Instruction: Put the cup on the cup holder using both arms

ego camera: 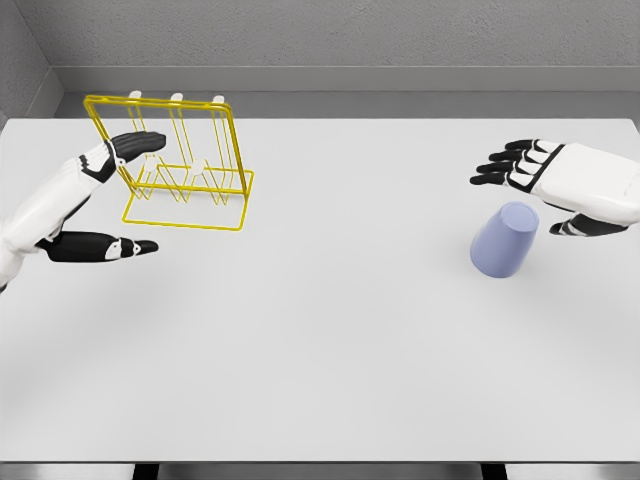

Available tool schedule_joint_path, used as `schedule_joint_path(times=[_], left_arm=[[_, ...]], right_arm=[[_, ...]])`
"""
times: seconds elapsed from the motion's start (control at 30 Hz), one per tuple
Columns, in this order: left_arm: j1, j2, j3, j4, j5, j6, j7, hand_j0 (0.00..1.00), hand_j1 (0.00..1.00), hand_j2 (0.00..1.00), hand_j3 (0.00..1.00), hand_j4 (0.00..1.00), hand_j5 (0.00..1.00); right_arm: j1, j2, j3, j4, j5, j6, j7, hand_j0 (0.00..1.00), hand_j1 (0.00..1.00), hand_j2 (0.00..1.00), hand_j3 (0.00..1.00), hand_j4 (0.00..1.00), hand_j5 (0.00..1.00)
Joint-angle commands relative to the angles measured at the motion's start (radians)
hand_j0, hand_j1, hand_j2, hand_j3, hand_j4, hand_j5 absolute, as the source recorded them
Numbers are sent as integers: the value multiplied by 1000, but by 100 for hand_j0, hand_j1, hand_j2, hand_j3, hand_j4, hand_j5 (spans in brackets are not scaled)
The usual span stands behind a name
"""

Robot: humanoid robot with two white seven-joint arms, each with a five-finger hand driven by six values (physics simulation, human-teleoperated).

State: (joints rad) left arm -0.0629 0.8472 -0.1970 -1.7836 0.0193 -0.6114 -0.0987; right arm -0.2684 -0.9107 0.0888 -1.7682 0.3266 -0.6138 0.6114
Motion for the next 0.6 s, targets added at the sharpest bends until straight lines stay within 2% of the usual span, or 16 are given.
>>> schedule_joint_path(times=[0.0, 0.17, 0.2, 0.23, 0.27, 0.33, 0.43, 0.57], left_arm=[[0, 1, 1, 0, 5, 1, 1, 100, 100, 100, 100, 100, 100], [-2, 1, 1, 0, 5, 1, -1, 100, 100, 100, 100, 100, 100], [0, 1, 1, 0, 5, 1, -1, 100, 100, 100, 100, 100, 100], [0, 1, 1, 0, 5, 1, -1, 100, 100, 100, 100, 100, 100], [2, 1, 1, 0, 5, 1, -1, 100, 100, 100, 100, 100, 100], [5, 1, -2, 0, 7, 1, -1, 100, 100, 100, 100, 100, 100], [8, 1, -27, 6, 13, 1, -1, 100, 100, 100, 100, 100, 100], [51, 1, -44, 10, 13, 1, -1, 100, 100, 100, 100, 100, 100]], right_arm=[[0, -2, 3, -1, -4, 3, -1, 100, 100, 100, 100, 100, 100], [-9, -7, -1, 1, 2, 3, -1, 100, 100, 100, 100, 100, 100], [-14, -30, -1, 1, 3, 3, -1, 100, 100, 100, 100, 100, 100], [-38, -106, 8, 3, -9, 3, -1, 100, 100, 100, 100, 100, 100], [-54, -120, 11, 3, -11, 3, -1, 100, 100, 100, 100, 100, 100], [-136, -132, 120, 12, -8, 3, -1, 100, 100, 100, 100, 100, 100], [-262, -158, 288, 82, 11, 3, -1, 100, 100, 100, 100, 100, 100], [-285, -152, 382, 130, 84, 3, -1, 100, 100, 100, 100, 100, 100]])
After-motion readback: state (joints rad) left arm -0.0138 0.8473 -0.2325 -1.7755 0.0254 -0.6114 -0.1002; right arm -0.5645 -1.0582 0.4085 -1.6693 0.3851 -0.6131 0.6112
